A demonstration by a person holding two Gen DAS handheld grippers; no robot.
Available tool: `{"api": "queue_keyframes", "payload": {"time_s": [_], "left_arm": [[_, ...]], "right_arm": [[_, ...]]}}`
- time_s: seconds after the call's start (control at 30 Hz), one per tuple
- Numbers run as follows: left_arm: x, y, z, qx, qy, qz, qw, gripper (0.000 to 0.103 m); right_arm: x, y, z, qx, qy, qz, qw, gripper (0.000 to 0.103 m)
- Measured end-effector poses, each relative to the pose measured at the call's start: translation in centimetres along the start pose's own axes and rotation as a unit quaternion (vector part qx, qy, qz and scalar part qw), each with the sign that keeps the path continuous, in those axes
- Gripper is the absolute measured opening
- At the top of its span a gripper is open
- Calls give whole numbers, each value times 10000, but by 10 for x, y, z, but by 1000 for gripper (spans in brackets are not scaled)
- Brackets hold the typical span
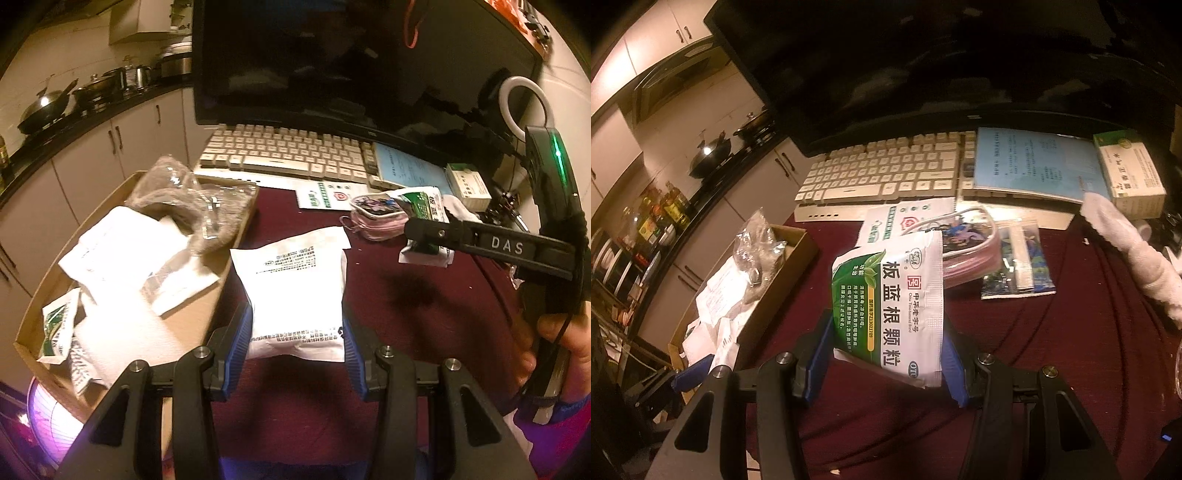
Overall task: Organize soft objects
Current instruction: 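Lift and carry the pouch and sachet with both grippers over the box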
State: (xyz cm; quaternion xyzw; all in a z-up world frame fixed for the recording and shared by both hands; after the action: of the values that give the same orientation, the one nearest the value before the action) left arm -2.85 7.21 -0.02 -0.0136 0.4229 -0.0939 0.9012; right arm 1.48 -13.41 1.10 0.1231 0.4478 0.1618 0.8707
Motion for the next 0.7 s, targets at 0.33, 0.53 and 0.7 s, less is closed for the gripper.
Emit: {"api": "queue_keyframes", "payload": {"time_s": [0.33, 0.53, 0.7], "left_arm": [[-46, 54, 13, -366, -446, 488, 9971, 46], [-63, 107, 22, -815, -505, 808, 9921, 46], [-64, 130, 24, -963, -536, 1040, 9885, 46]], "right_arm": [[10, 18, -2, -185, 105, 103, 9997, 57], [14, 26, -3, -235, 140, 182, 9995, 57], [20, 40, -7, -332, 242, 318, 9986, 57]]}}
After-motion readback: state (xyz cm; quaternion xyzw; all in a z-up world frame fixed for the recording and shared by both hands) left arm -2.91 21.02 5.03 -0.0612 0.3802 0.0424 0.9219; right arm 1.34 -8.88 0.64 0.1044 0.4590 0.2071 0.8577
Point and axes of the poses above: each gripper's, at about its wrist camera, not at the fingertips, and x roughly the way its jaws point, y to its left, z to its top, the point moved 2 cm from there along x, roughly the way its jaws point, and after that the axes turned 3 degrees about y, right-handed, at the moved point
